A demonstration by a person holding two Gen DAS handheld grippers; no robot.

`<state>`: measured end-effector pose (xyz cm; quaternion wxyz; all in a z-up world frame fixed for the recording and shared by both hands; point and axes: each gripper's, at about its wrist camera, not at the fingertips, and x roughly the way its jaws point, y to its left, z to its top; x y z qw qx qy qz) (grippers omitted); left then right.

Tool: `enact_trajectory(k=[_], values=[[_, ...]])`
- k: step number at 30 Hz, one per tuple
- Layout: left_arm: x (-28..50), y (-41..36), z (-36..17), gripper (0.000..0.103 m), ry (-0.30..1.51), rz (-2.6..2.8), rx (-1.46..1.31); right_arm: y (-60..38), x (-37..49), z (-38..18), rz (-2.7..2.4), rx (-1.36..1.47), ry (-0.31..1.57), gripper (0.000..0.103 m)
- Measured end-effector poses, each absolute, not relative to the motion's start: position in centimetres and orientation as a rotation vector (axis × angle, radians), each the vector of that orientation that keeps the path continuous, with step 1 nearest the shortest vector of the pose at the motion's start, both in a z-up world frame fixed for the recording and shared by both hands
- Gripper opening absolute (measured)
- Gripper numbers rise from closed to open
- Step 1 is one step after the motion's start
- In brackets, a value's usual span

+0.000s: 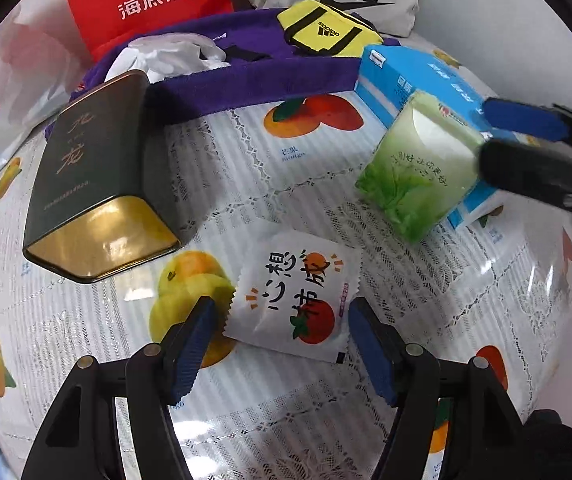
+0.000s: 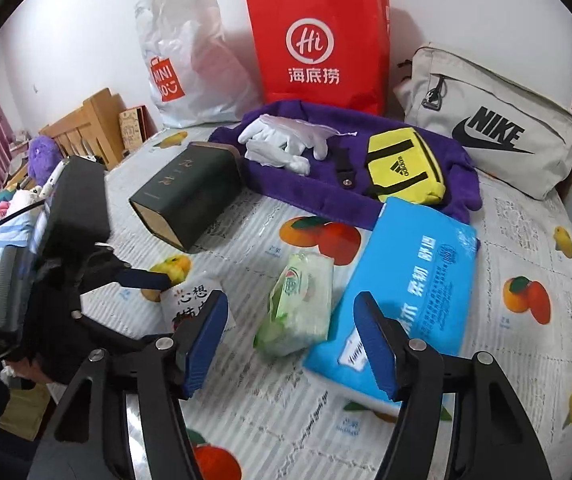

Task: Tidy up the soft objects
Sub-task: 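Grasp the white snack packet with the left gripper while the right grasps the green packet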

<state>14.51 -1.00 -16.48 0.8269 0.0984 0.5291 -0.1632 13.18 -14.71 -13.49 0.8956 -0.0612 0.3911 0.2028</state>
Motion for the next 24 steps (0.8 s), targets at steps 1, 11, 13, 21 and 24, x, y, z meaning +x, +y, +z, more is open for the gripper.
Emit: enact_trajectory(k=[1,11,13,21,24], values=[[14.5,-0.9,-16.4,0.065,1.118,-0.35,0.206,-14.4,13.4,-13.8,0.417,-0.141,0.812,0.065],[14.8,0.7,-16.1,0.028,1.103,-0.375,0.153,-13.1,14.1,-14.7,0.415,-0.228,0.841,0.021],[15.0,0.9,-16.0,0.024,1.109,-0.386,0.138,-13.5,14.1,-14.5,0.42,-0.206,0.849,0.02],[14.4,2.3,-14.9,0.01,1.1,-0.411,0.077,-14.5,13.6,-13.0,0.395,-0.178,0.828,0.02],[14.5,2.2,-14.8,0.008,1.099,-0.409,0.07,-14.8,13.6,-12.6,0.394,-0.164,0.82,0.02]])
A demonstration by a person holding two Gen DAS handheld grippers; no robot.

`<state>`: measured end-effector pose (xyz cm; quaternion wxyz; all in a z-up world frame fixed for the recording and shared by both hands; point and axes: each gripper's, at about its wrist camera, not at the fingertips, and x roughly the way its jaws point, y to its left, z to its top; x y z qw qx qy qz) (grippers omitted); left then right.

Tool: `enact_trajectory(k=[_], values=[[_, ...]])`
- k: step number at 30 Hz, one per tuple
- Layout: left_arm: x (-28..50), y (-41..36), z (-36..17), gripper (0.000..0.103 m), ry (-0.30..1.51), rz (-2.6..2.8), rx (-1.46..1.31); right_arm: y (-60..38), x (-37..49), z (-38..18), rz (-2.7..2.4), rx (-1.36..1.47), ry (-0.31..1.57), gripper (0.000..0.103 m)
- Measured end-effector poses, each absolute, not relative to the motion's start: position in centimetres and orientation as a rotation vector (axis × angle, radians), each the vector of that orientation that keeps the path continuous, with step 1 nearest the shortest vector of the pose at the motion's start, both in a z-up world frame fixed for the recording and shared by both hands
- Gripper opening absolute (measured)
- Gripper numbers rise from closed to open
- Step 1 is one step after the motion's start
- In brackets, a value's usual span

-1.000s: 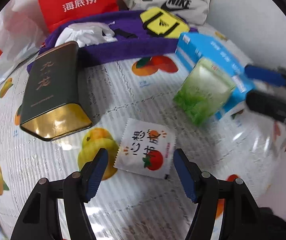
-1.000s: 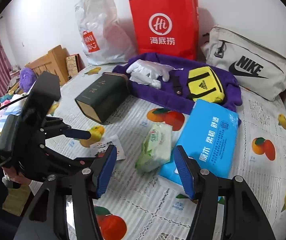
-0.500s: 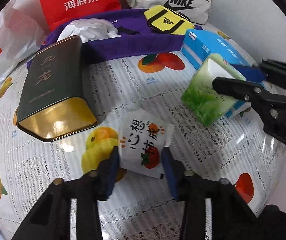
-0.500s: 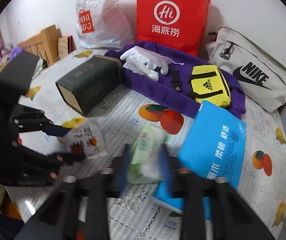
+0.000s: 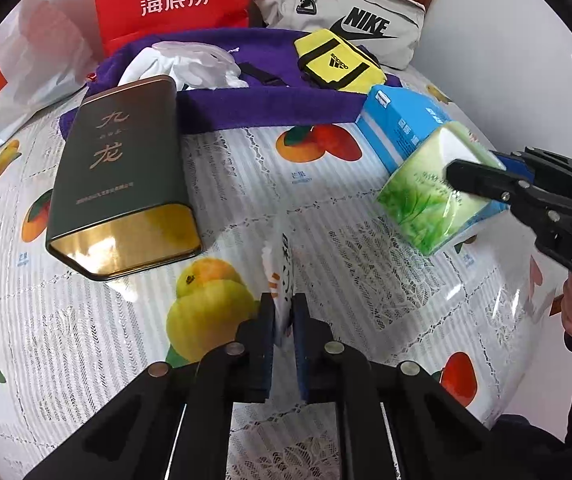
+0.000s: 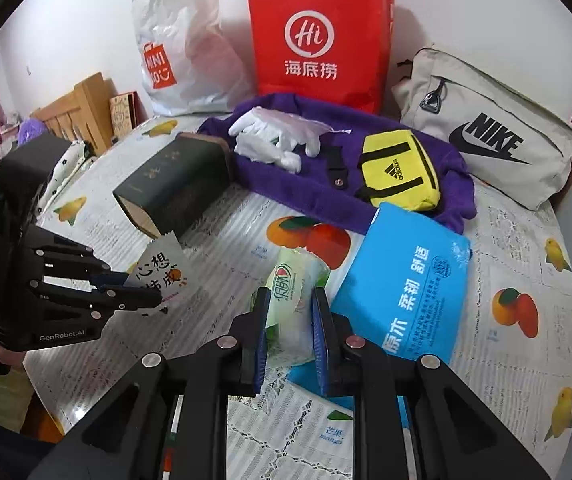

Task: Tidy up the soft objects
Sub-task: 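Grasp the white snack packet with the left gripper while the right grasps the green packet, then carry the snack packet and green packet toward the purple towel with both grippers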

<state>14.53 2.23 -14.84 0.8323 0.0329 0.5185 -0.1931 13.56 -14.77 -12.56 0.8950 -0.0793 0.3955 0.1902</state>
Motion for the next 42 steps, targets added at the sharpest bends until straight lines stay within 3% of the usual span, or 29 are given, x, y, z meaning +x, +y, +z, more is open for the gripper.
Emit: enact_trajectory(k=[42], values=[[16.8,2.4,-7.0,0.006,0.968,-0.385,0.03,-16.1,16.0,-8.7,0.425,-0.117,0.72,0.02]])
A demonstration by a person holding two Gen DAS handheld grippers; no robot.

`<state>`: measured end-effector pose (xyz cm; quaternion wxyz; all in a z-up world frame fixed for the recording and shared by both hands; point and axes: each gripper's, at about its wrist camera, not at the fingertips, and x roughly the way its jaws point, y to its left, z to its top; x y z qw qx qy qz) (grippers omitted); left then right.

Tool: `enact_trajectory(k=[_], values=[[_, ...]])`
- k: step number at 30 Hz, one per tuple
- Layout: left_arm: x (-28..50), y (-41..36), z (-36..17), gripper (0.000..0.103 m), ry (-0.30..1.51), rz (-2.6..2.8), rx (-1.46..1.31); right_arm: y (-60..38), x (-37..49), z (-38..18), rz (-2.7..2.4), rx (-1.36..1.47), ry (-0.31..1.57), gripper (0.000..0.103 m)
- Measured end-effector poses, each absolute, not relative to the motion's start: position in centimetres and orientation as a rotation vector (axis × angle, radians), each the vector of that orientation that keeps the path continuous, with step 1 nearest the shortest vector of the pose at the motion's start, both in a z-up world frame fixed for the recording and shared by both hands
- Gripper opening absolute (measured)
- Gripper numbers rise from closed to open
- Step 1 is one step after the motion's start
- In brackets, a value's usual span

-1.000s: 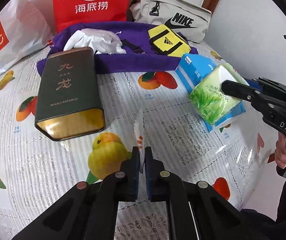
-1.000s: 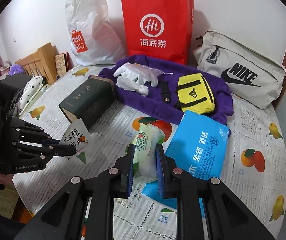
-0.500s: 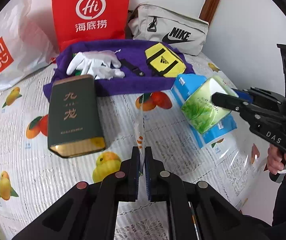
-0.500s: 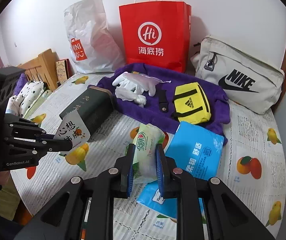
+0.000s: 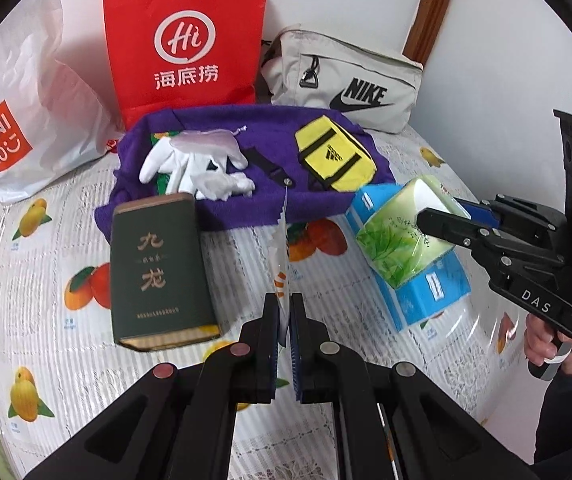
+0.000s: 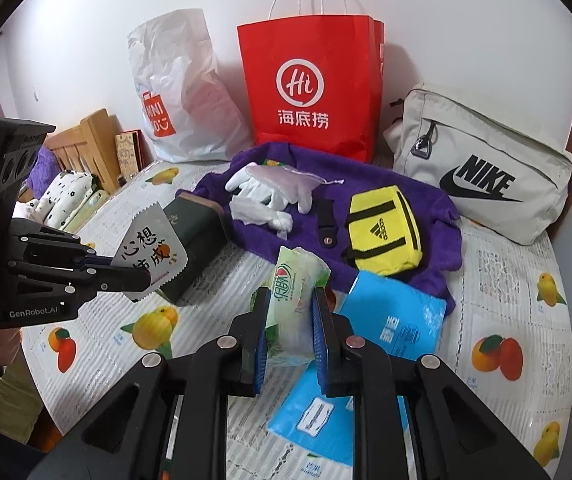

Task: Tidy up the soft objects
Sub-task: 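Carry the snack packet and green packet toward the purple towel with both grippers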

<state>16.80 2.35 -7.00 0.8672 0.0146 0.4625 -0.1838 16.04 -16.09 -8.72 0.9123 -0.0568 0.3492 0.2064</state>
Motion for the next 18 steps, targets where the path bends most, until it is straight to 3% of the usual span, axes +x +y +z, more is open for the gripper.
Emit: enact_trajectory(k=[18], values=[[22.2,2.6,-5.3,0.006,0.932,-0.346,0.041,-16.8,21.6,-7.3,0.414,-0.088,0.703,0.02]])
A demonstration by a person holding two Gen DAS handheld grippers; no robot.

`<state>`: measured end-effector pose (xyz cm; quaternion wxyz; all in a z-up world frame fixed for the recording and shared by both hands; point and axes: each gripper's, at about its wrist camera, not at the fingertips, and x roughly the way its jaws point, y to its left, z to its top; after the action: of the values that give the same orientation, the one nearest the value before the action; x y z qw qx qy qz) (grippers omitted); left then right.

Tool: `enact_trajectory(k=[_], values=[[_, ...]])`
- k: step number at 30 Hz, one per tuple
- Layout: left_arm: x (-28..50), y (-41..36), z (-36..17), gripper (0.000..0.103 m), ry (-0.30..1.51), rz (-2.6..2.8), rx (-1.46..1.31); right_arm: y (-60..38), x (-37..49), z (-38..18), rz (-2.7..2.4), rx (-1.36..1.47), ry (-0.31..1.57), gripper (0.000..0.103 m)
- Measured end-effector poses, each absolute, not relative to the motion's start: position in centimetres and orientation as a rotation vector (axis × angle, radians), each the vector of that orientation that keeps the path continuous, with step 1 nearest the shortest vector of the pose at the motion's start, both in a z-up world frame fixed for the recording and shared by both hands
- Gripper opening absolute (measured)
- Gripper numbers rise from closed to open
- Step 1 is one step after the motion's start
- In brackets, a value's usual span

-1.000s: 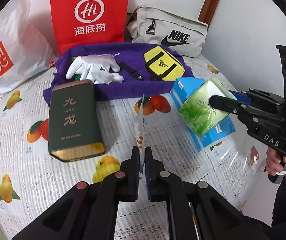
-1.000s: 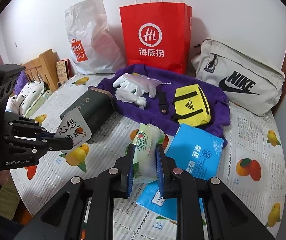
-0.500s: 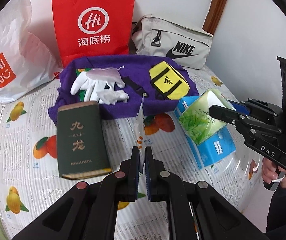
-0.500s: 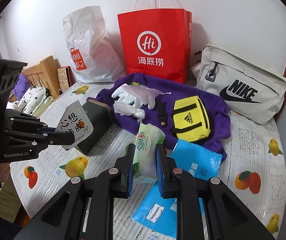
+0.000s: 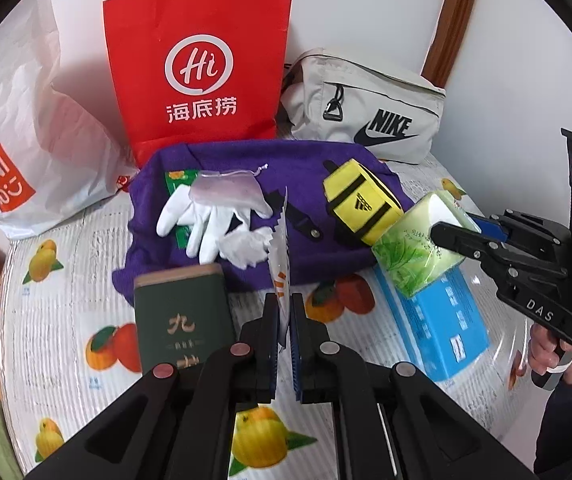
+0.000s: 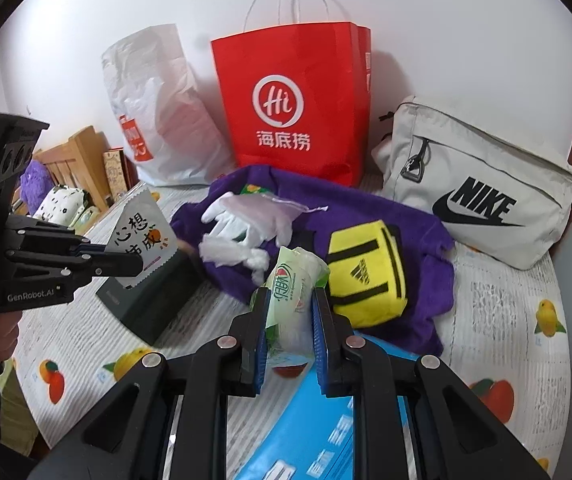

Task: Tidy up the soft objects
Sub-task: 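Carry the snack packet and green packet toward the purple towel with both grippers, then lower the green packet onto the towel with the right gripper while the left lowers the snack packet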

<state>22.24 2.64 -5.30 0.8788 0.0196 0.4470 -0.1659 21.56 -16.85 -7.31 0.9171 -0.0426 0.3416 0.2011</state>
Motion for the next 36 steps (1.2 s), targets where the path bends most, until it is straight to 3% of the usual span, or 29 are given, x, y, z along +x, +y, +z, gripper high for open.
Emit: enact_trajectory(k=[13,36], values=[[27.1,3.4,-5.2,0.006,0.932,-0.323,0.033,-16.5,28.7,-6.5,0.402,-0.048,0.684,0.02],[34.5,1.9,-7.9,0.006,1.0,-0.352,0.012,-13.7,34.6,-12.6,0.433,-0.064,0.89,0.023]])
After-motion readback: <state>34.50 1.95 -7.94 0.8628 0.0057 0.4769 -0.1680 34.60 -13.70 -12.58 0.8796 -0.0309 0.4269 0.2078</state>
